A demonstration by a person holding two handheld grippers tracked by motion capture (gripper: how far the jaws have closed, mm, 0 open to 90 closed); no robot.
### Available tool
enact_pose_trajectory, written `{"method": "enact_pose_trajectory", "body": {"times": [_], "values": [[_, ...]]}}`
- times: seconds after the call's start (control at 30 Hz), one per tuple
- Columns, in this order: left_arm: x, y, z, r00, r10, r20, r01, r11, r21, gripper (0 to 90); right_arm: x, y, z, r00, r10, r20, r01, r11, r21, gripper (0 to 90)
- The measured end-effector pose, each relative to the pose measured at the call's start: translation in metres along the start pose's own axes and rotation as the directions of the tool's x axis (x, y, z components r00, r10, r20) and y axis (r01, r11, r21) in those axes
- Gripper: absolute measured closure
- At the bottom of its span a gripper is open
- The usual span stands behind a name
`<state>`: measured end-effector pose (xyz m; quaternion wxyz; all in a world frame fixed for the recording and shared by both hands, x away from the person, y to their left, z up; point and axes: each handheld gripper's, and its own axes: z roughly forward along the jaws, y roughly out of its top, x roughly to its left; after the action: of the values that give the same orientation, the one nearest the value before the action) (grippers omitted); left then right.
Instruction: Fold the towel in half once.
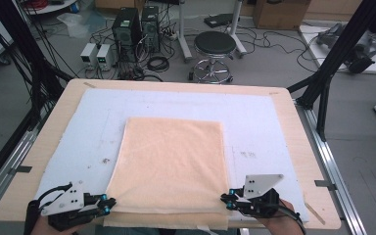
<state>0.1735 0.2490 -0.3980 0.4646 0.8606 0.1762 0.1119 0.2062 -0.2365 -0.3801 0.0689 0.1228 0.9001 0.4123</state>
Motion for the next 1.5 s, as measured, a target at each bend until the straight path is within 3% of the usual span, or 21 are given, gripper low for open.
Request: {"method": "enact_pose_trajectory", "body": {"times": [0.13,0.27,0.33,0.43,0.53,0.73,0.9,1.0,1.13,1.27,1.5], "values": [[-0.004,-0.007,0.001,0.9997,-0.021,0.015,0.021,0.9997,0.016,85.4,0.007,-0.002,0.002,0.9999,-0.006,-0.014,0.006,1.000,0.011,84.9],[-0.009,-0.010,0.003,0.9978,-0.022,0.062,0.019,0.9984,0.053,79.7,0.009,-0.008,0.006,0.9985,0.005,-0.054,-0.003,1.000,0.030,83.0],[-0.010,-0.009,0.003,0.9956,-0.039,0.085,0.035,0.9983,0.047,78.8,0.008,-0.012,0.007,0.9968,0.013,-0.079,-0.010,0.999,0.037,80.3],[-0.008,-0.009,0.005,0.9976,-0.034,0.061,0.030,0.9974,0.065,73.5,0.005,-0.014,0.009,0.9952,0.034,-0.091,-0.030,0.999,0.040,68.6],[-0.001,-0.010,0.008,0.9986,-0.046,0.027,0.044,0.9969,0.066,69.3,0.004,-0.013,0.010,0.9971,0.030,-0.070,-0.027,0.999,0.046,67.8],[0.011,-0.010,0.017,0.9991,-0.043,-0.002,0.043,0.9969,0.066,65.8,0.000,-0.014,0.016,0.9991,0.020,-0.037,-0.017,0.998,0.066,65.1],[0.023,-0.006,0.024,0.9983,-0.054,-0.020,0.055,0.9975,0.044,63.6,-0.011,-0.017,0.021,0.9981,0.061,-0.008,-0.060,0.997,0.039,62.1],[0.031,-0.001,0.027,0.9964,-0.081,-0.024,0.082,0.9965,0.016,62.0,-0.020,-0.016,0.023,0.9962,0.085,0.019,-0.086,0.996,0.023,58.3],[0.039,0.009,0.034,0.9952,-0.094,-0.030,0.093,0.9956,-0.011,58.9,-0.034,-0.014,0.026,0.9916,0.119,0.050,-0.119,0.993,-0.003,49.3],[0.049,0.017,0.040,0.9927,-0.115,-0.036,0.114,0.9930,-0.031,54.3,-0.047,-0.009,0.029,0.9809,0.166,0.102,-0.164,0.986,-0.025,37.9],[0.070,0.025,0.050,0.9872,-0.147,-0.062,0.143,0.9880,-0.058,48.3,-0.070,-0.001,0.039,0.9739,0.178,0.140,-0.175,0.984,-0.038,32.0]]}}
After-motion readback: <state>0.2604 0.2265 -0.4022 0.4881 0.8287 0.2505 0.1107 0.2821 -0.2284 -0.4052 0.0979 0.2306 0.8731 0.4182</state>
